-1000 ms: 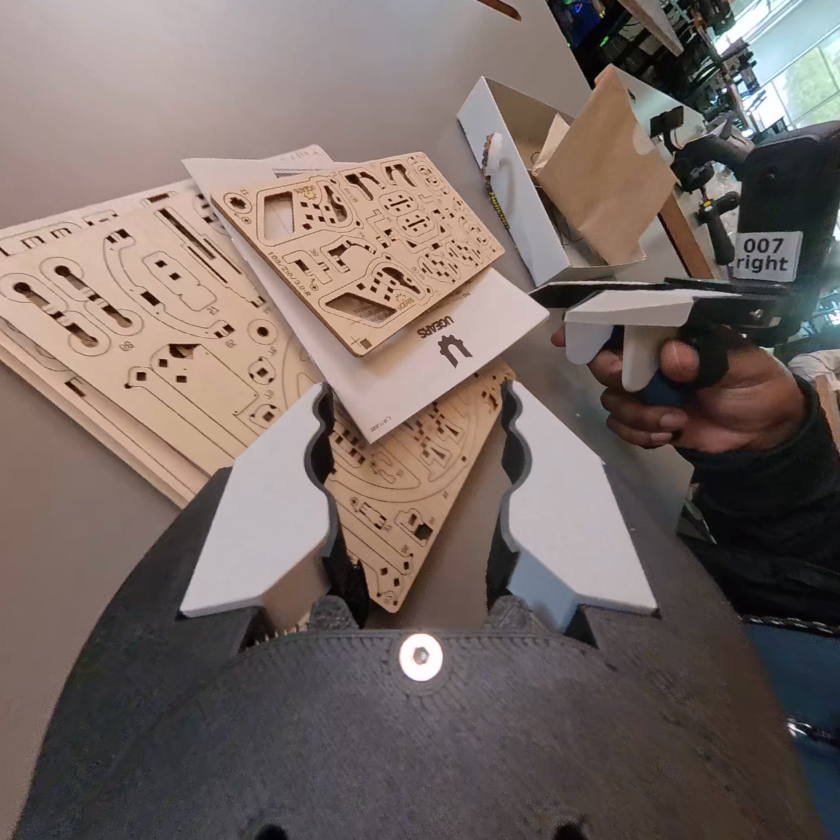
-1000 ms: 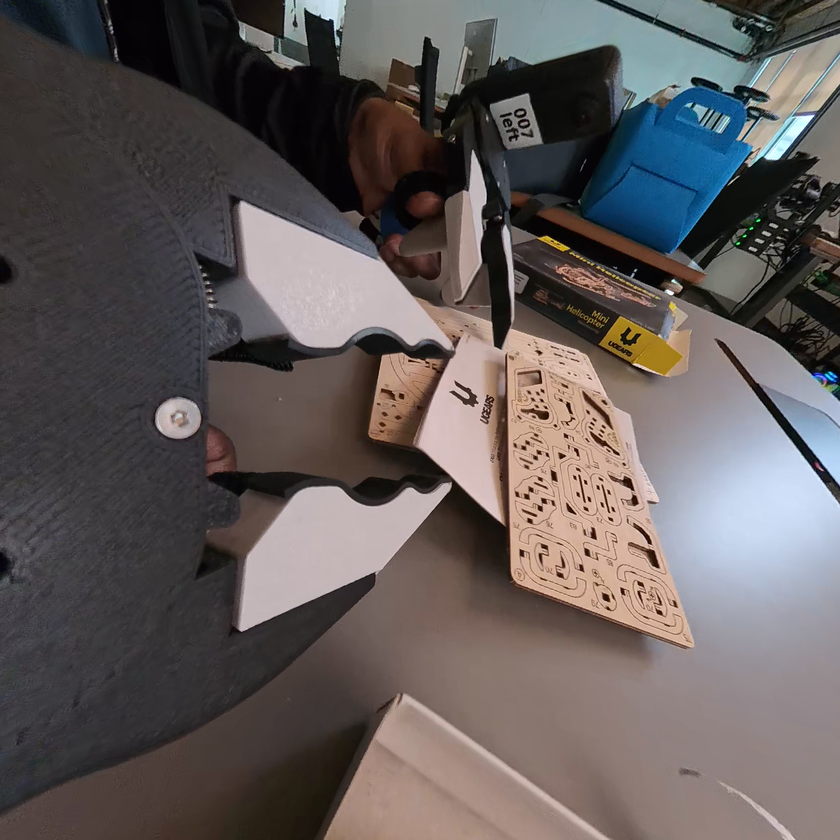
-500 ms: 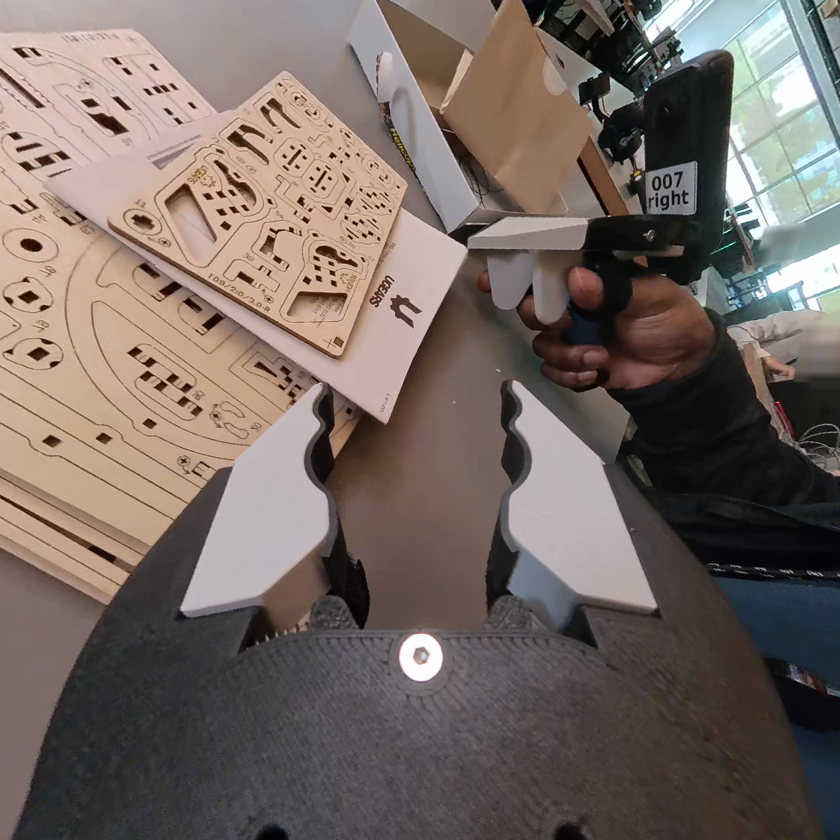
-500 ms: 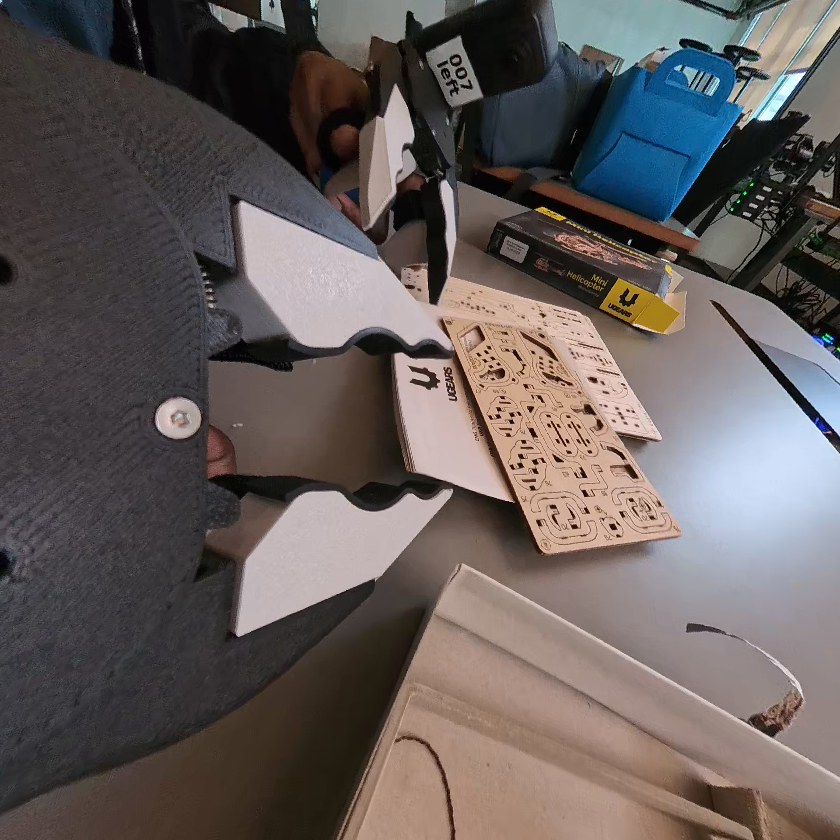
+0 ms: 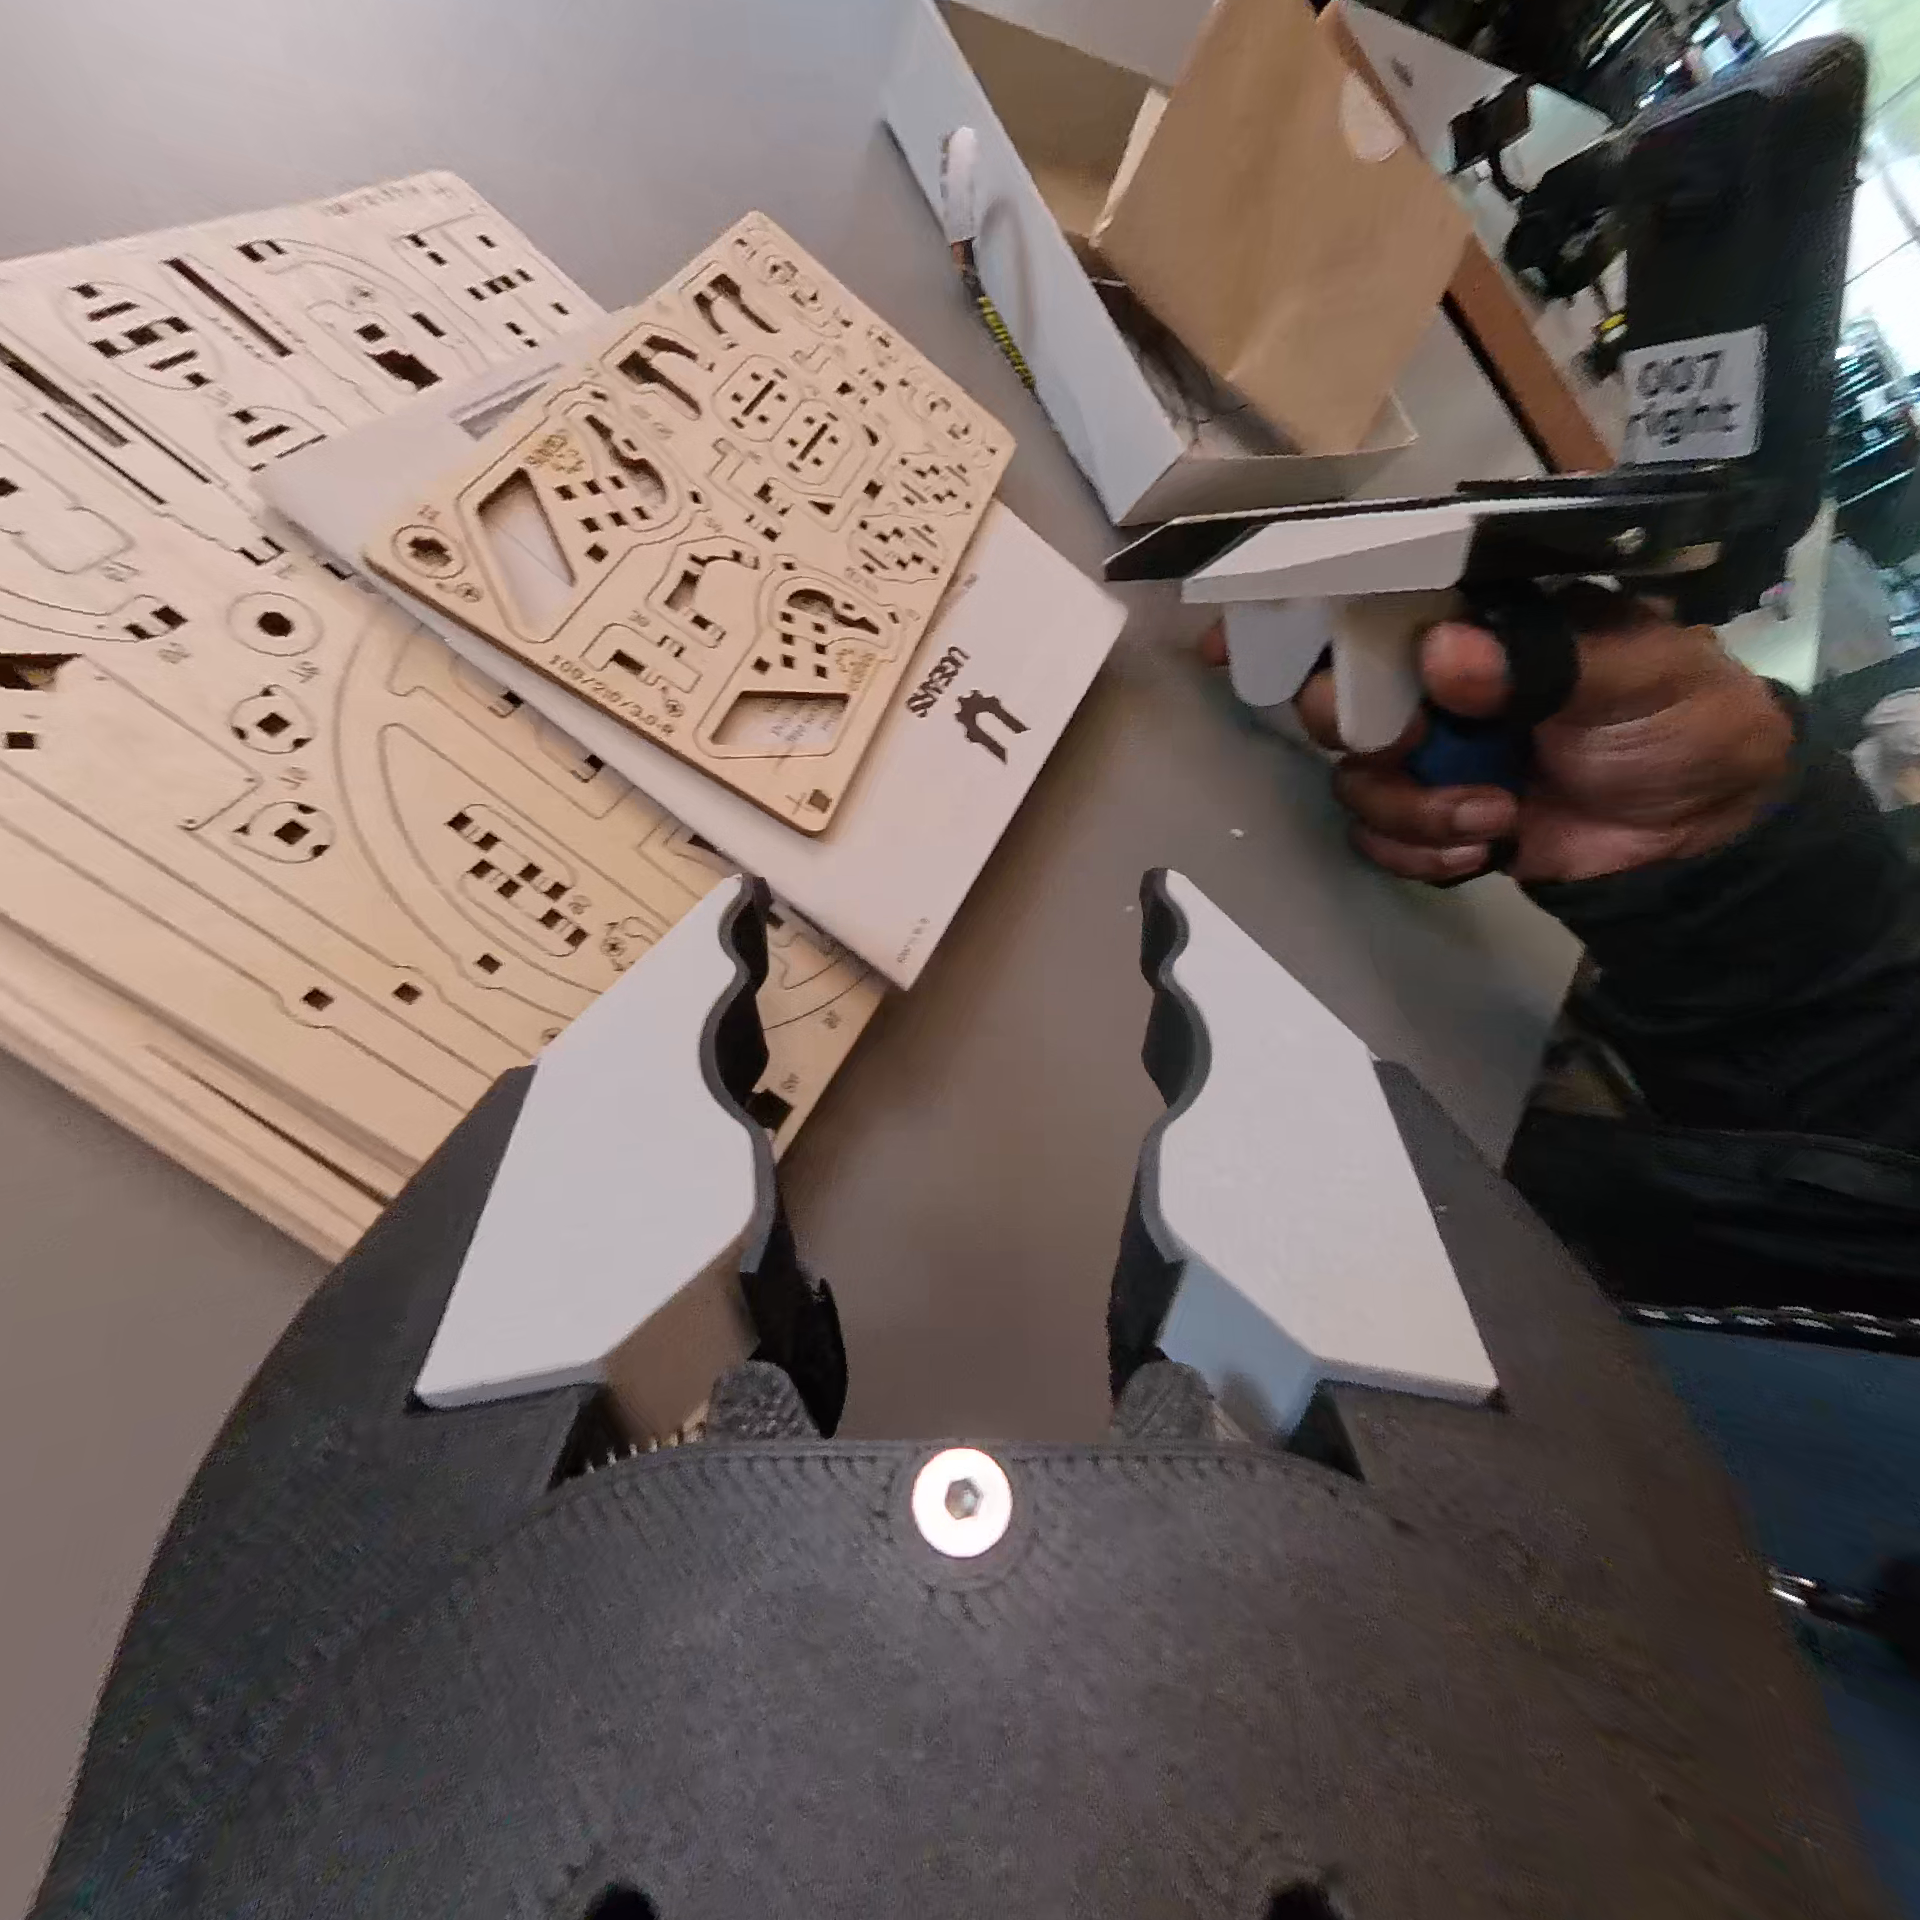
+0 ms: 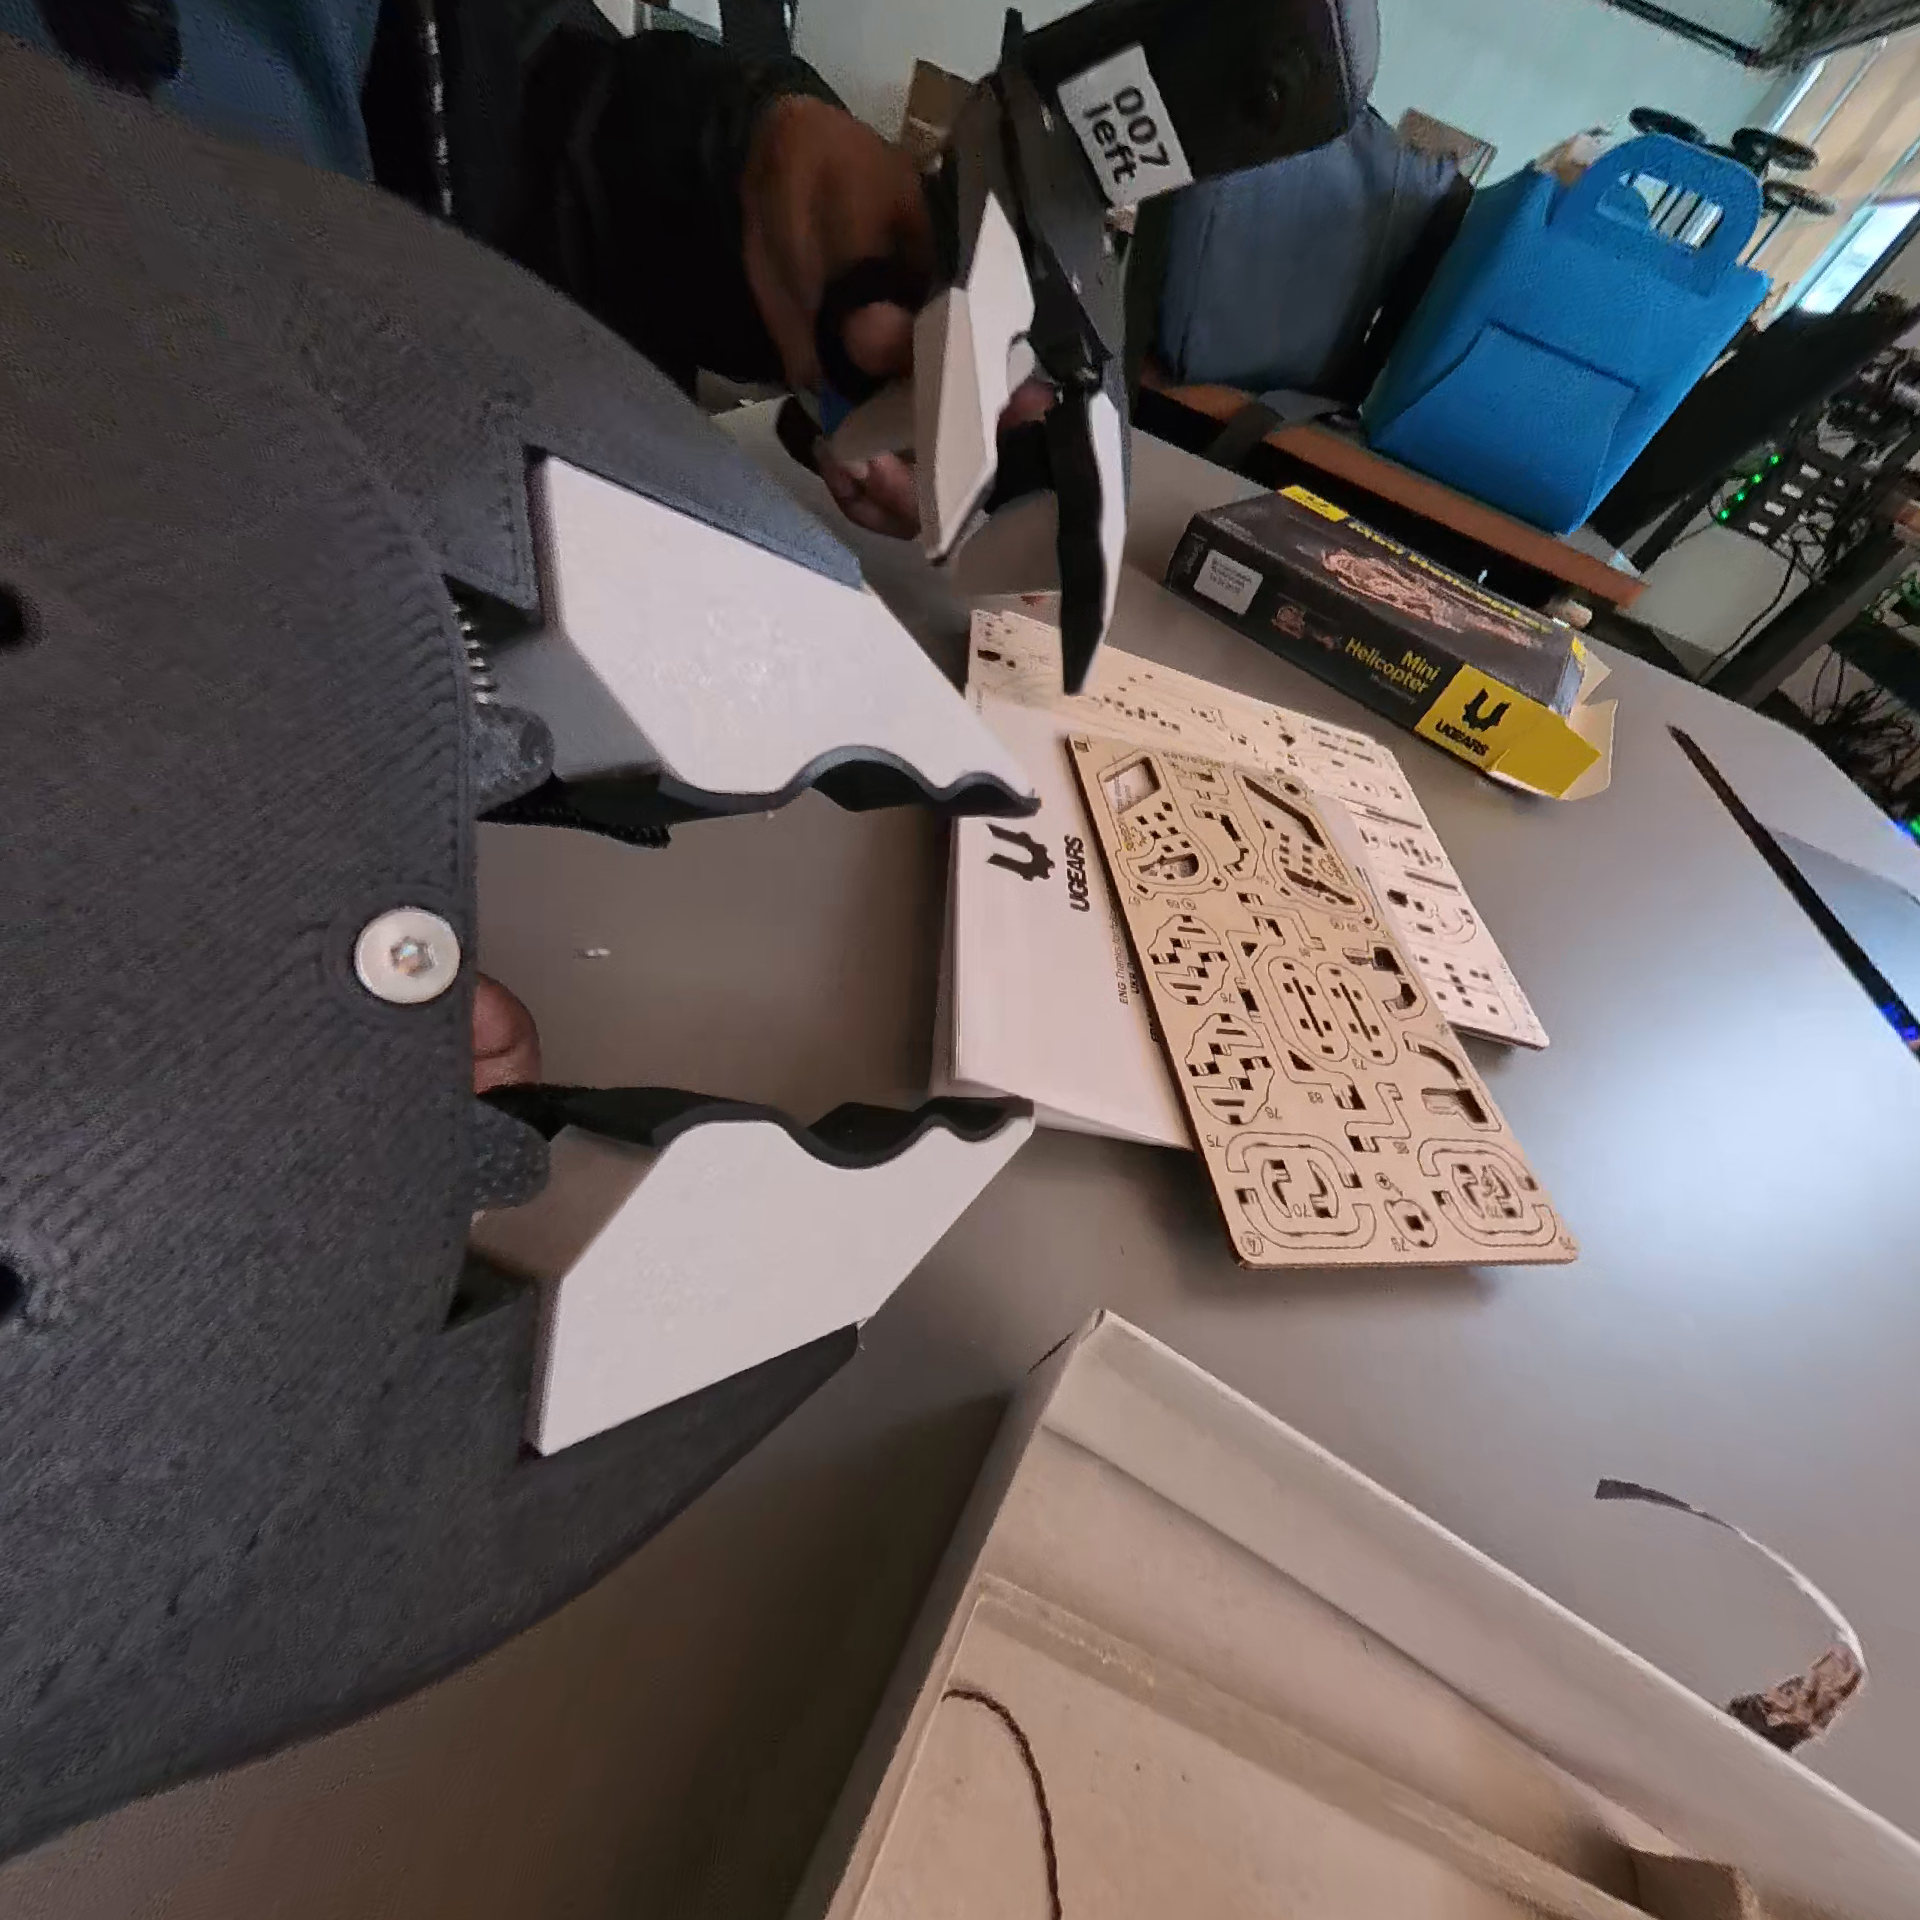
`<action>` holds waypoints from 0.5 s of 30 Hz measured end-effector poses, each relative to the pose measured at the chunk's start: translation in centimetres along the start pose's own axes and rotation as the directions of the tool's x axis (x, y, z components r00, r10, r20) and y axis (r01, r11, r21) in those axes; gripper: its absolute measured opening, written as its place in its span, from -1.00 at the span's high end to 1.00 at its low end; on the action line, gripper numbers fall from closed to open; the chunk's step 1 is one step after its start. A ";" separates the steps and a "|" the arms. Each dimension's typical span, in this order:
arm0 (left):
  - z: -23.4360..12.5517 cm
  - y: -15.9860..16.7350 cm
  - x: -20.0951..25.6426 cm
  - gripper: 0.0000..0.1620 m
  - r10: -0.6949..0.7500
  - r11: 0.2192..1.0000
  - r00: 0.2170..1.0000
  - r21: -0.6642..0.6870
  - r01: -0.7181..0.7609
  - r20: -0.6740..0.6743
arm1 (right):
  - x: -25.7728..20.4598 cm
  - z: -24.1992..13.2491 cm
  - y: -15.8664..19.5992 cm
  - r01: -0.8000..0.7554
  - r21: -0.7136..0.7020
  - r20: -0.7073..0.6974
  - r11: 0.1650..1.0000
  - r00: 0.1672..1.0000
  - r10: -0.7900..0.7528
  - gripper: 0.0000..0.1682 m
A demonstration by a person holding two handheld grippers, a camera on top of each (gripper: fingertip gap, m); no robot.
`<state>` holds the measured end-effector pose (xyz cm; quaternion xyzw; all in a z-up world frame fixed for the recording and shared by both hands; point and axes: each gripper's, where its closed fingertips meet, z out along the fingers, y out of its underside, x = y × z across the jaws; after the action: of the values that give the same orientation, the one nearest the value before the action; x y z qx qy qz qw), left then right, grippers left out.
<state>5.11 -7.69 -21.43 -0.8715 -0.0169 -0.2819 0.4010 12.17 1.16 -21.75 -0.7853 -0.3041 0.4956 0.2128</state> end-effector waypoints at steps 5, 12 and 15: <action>0.6 0.7 -0.3 0.10 0.027 0.999 0.999 -0.047 -0.026 0.038 | 0.9 -0.2 0.3 0.063 -0.049 -0.065 0.997 0.996 -0.066 0.33; 1.1 0.9 0.4 0.08 0.046 0.997 0.998 -0.068 -0.043 0.039 | 0.3 1.1 1.0 0.090 -0.123 -0.066 0.988 0.993 -0.099 0.34; 1.0 0.9 1.1 0.08 0.026 0.998 1.000 -0.064 -0.026 0.000 | 0.0 1.4 1.1 0.095 -0.123 -0.049 0.988 0.994 -0.102 0.34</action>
<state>6.73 -7.82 -22.07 -0.8841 0.0033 -0.2764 0.3768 11.19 0.42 -22.99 -0.7941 -0.3659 0.4432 0.1976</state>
